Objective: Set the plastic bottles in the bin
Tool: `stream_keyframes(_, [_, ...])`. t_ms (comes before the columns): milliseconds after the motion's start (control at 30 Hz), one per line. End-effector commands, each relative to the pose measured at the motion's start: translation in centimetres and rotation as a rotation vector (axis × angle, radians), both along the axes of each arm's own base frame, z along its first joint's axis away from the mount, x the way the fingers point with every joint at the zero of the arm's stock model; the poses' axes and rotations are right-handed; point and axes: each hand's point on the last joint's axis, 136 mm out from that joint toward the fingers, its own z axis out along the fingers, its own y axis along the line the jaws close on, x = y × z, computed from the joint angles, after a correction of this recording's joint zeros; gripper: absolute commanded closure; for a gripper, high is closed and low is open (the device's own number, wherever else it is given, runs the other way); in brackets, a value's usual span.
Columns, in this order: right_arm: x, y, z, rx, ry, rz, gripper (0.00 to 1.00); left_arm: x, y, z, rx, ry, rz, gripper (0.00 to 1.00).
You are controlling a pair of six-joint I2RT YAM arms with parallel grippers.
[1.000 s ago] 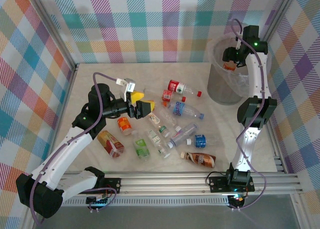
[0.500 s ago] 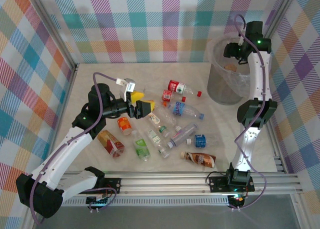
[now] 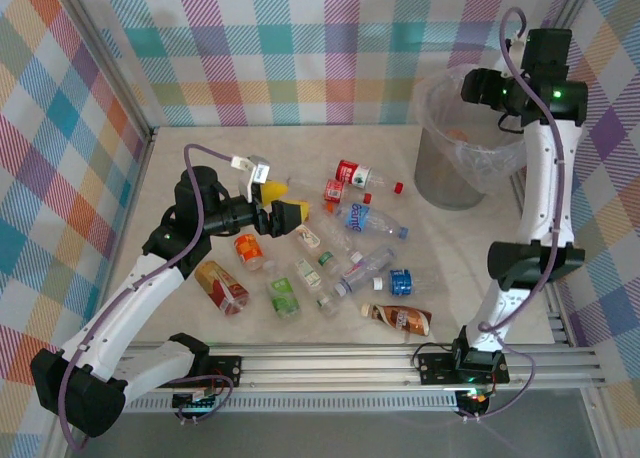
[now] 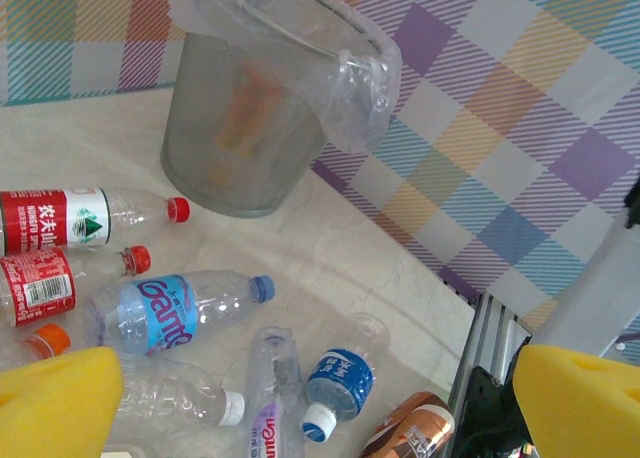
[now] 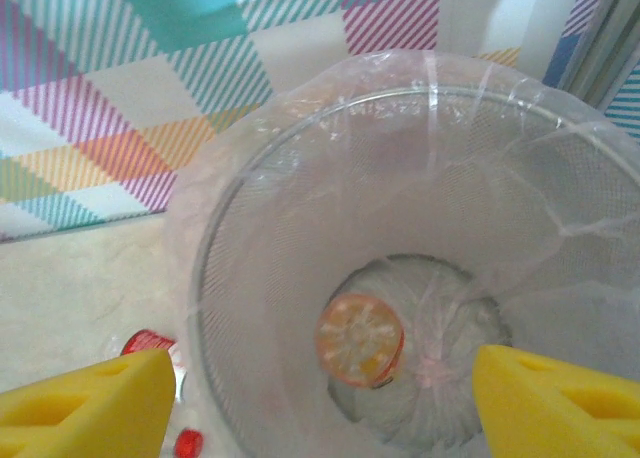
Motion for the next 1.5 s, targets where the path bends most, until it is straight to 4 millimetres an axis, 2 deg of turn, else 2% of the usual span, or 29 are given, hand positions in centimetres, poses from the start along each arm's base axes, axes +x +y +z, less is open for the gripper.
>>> stream_keyframes(0, [-1.3,2.0,0.0,0.06,-0.001,0.061,0.22,-1.0,-0.1,1.7,0.001,-0.049,-0.025,0.0])
stream_keyframes(167, [-4.6,4.5,-0.7,0.117,-0.005,0.137,0.23,-1.4,-0.2,1.7,0.012,-0.05,-0.05,0.0])
stream_keyframes(267, [-7.0,6.4,-2.1,0.167,0.018,0.188,0.23,-1.4,-0.3,1.5,0.015,-0.039,-0.053,0.0])
stream_keyframes(400, [-10.1,8.7,-5.4,0.158,0.075,0.238,0.22,-1.4,-0.4,1.4,0.015,-0.018,-0.061,0.0])
stream_keyframes(533, [-13.0,10.5,-8.9,0.139,0.142,0.283,0.23,-2.4,-0.9,1.3,0.019,-0.018,-0.133,0.0])
stream_keyframes(600, [-14.4,12.0,-10.6,0.128,0.169,0.342,0.23,-2.7,-1.1,1.1,0.026,-0.019,-0.155,0.0])
stream_keyframes(767, [-17.1,15.7,-14.8,0.145,0.248,0.49,0.26,-2.7,-0.7,-0.5,0.102,-0.012,-0.144,0.0])
stream_keyframes(900, [-18.6,18.1,-18.2,0.125,0.307,0.562,0.26,-3.0,-0.8,-0.3,0.099,-0.014,-0.158,0.0])
stream_keyframes(1000, [-18.5,17.7,-21.2,0.137,0.409,0.439,0.26,-3.2,-0.9,-0.3,0.101,-0.01,-0.168,0.0])
stream_keyframes(1200, [-19.4,16.7,-25.1,0.274,0.498,0.149,0.23,-2.8,-0.9,-0.7,0.113,0.003,-0.147,0.0])
stream_keyframes(1367, [-20.8,14.2,-26.9,0.242,0.544,-0.02,0.23,-2.9,-1.0,-0.6,0.109,0.009,-0.15,0.0])
stream_keyframes(1467, [-22.2,12.2,-27.7,0.219,0.55,-0.115,0.17,-2.9,-1.1,-0.7,0.111,0.01,-0.146,0.0])
